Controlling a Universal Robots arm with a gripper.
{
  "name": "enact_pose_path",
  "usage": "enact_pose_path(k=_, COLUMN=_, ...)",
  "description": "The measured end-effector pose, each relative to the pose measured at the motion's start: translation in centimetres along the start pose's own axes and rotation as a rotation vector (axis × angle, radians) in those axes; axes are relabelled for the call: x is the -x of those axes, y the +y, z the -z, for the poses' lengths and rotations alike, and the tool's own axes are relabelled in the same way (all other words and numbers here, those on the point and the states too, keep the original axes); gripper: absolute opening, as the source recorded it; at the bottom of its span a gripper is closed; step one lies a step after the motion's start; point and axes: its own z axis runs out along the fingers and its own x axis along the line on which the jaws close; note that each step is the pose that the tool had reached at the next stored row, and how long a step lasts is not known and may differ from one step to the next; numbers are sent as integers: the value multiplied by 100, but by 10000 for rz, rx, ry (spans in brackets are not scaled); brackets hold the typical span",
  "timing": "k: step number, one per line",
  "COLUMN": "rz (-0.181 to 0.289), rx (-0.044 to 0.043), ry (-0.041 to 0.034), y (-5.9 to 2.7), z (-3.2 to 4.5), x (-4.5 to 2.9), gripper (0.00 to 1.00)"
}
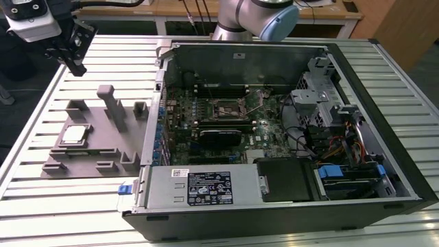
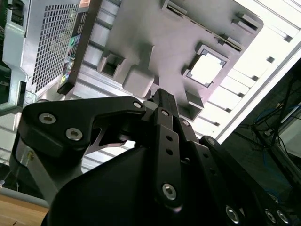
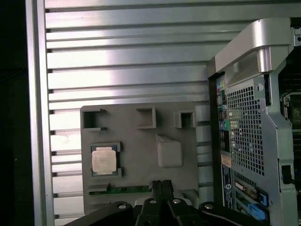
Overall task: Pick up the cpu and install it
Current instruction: 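Reach for the cpu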
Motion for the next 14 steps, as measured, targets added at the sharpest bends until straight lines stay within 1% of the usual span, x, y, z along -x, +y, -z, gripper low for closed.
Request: enact_pose_path(k=14, rz=1, rx=-1, ry=1, y=-7, z=-134, x=-152, gripper=11)
